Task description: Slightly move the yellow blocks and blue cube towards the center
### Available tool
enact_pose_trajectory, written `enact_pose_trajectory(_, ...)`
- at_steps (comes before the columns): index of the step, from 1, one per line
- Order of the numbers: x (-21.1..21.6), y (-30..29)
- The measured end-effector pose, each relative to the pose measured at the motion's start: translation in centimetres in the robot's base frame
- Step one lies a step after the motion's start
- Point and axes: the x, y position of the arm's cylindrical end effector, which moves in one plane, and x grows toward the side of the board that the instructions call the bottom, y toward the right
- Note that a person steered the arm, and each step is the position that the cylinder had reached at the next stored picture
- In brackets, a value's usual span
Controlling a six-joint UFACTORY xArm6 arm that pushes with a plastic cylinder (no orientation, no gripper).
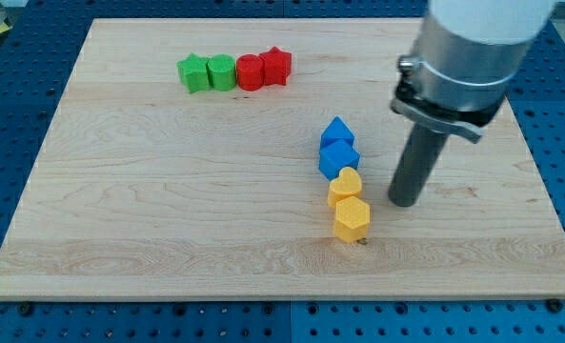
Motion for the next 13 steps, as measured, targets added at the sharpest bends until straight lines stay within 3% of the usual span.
enact_pose_trajectory(2,-0.3,-5.3)
enact_pose_trajectory(5,-1.0,-1.5)
enact_pose_trajectory(8,-2.7,-6.3)
enact_pose_trajectory(11,-2.9,-2.0)
enact_pose_trajectory(13,-4.2,-5.5)
